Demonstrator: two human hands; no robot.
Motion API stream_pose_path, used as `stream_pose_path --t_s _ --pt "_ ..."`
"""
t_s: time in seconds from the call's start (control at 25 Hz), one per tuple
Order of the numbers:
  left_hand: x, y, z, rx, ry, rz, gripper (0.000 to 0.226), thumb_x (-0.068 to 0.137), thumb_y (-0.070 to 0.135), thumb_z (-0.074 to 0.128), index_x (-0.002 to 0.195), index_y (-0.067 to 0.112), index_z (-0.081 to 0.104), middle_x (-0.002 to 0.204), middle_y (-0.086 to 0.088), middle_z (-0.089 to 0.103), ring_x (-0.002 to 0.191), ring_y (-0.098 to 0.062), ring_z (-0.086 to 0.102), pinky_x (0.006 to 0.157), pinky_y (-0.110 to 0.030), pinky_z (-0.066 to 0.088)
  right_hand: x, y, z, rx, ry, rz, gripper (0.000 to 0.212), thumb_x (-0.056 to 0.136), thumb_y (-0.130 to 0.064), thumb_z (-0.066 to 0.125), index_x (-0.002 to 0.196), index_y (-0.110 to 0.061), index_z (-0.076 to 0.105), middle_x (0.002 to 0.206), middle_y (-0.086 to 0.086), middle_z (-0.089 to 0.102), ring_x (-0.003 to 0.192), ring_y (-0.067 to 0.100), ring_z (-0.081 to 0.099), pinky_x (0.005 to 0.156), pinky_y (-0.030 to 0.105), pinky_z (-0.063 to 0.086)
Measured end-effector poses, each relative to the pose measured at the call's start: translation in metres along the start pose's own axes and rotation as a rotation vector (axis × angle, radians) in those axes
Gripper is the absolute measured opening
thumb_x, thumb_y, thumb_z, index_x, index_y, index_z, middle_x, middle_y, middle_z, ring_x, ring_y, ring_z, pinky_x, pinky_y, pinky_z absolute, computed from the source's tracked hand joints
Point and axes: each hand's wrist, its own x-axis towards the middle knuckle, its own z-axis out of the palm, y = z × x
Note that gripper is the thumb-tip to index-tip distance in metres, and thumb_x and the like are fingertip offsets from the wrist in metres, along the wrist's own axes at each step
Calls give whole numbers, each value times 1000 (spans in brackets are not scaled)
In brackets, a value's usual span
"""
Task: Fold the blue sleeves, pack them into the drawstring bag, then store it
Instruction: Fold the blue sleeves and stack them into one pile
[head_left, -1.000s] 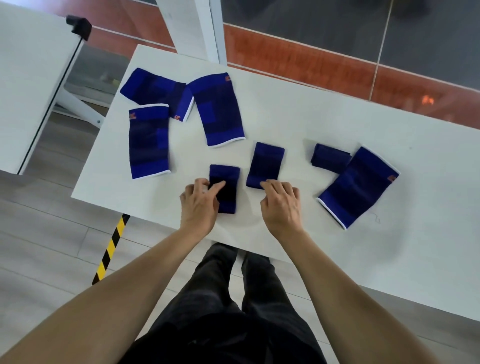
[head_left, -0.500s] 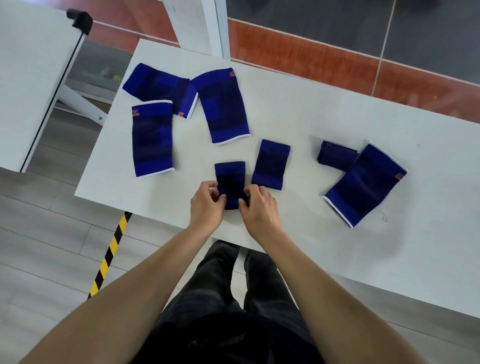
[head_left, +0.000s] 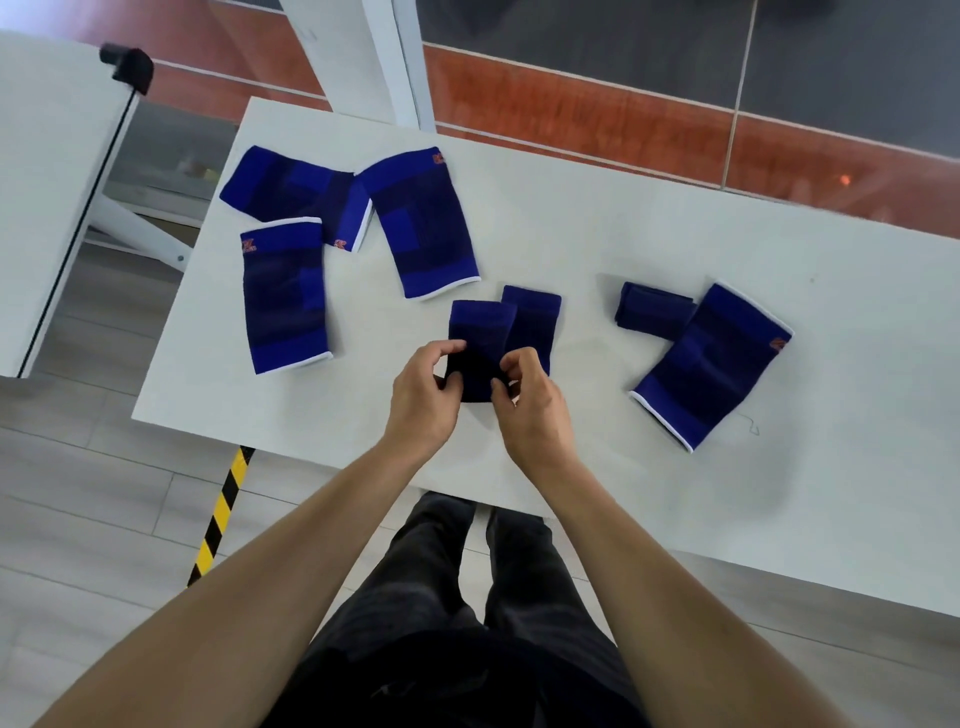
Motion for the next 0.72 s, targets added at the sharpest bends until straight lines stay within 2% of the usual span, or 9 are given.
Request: stream_pose_path --t_s 0.12,0.2,0.28,0.36,0.44,0.48,0.56,0.64,0.72 --pt "11 17 -1 31 -48 114 37 94 -6 47 120 16 60 120 5 66 103 -11 63 84 -12 50 4 3 -13 -24 124 26 21 93 -26 63 108 -20 51 96 -6 61 85 17 59 82 41 51" --pt "21 28 -8 78 -144 225 35 92 -10 42 112 13 59 111 2 67 103 -9 63 90 -18 51 8 6 -24 -157 241 -16 41 88 -22 63 127 -23 50 118 -5 57 108 17 53 97 34 41" --pt "31 40 -14 106 -295 254 33 92 -10 43 107 15 59 108 4 68 102 -8 64 91 -19 51 14 6 -33 -269 221 -115 59 83 -16 62 139 -27 48 138 -5 50 125 15 43 108 32 30" --pt "39 50 -13 69 -390 225 30 93 -7 49 105 18 60 106 6 69 103 -6 65 89 -20 52 21 7 -36 -310 187 -198 45 85 -17 62 129 -25 59 135 -6 55 126 15 44 112 33 26" --pt "45 54 -9 -59 -309 167 21 92 3 63 107 18 61 106 4 70 101 -6 66 85 -22 54 25 10 -39 -220 121 -165 20 91 -19 61 111 -23 65 113 -8 66 110 16 54 105 30 33" --pt "47 54 -7 -155 -245 94 22 91 10 70 109 19 62 108 2 70 102 -7 66 85 -23 55 26 11 -41 -95 81 -91 14 94 -19 61 106 -23 65 103 -10 68 100 14 58 96 26 40" --pt "50 48 -5 -339 -230 -126 36 86 19 78 118 19 61 113 -5 70 106 -16 68 86 -30 59 27 13 -46 200 65 119 8 97 -21 61 104 -23 64 92 -11 68 86 7 63 77 21 49" --pt "47 40 1 -438 -305 -298 52 87 11 76 132 18 53 115 -13 69 107 -27 69 88 -40 61 29 17 -47 327 121 264 9 98 -26 62 106 -23 65 92 -9 68 81 7 64 68 20 49" --pt "46 38 9 -513 -308 -367 61 89 -2 70 141 18 45 117 -16 68 106 -30 70 86 -45 61 33 20 -45 363 152 328 11 98 -28 62 107 -22 64 93 -6 68 81 9 64 67 21 47"
